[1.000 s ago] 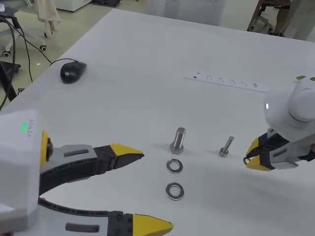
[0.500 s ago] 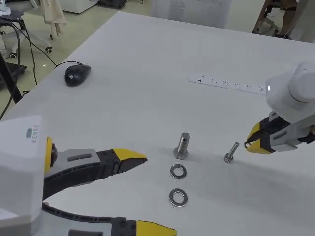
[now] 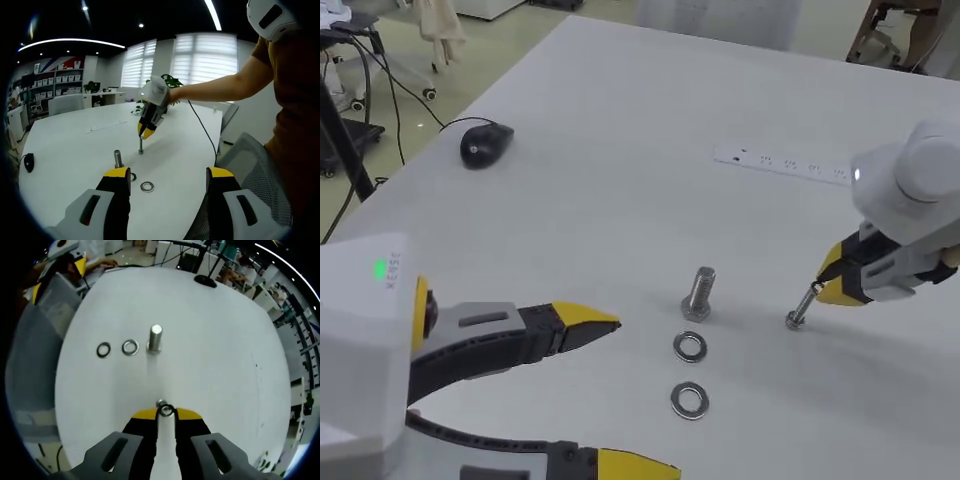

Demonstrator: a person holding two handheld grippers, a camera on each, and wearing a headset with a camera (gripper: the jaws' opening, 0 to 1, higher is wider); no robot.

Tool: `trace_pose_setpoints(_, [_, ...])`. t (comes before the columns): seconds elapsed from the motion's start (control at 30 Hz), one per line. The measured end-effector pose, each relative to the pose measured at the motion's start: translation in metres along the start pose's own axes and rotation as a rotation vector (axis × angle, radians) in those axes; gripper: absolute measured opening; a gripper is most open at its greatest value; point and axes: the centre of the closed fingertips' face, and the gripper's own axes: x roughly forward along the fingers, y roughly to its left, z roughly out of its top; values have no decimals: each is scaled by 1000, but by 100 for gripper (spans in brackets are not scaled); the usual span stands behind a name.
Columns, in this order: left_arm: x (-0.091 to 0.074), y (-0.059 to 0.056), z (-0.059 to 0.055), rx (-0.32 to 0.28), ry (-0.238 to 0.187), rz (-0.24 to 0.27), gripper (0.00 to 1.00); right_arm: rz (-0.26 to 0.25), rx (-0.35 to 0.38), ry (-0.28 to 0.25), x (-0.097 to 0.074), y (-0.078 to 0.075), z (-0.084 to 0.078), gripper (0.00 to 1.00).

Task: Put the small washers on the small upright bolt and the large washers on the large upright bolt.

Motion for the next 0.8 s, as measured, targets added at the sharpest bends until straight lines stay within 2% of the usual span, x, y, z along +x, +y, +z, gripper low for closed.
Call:
trace_pose_setpoints(0.37, [1, 1, -1, -9, -2, 3, 60, 16, -15, 16, 8, -2, -3, 12])
trace_pose_setpoints(0.8, [1, 2, -5, -24, 3, 12, 60, 60, -35, 44, 26, 4, -9, 13])
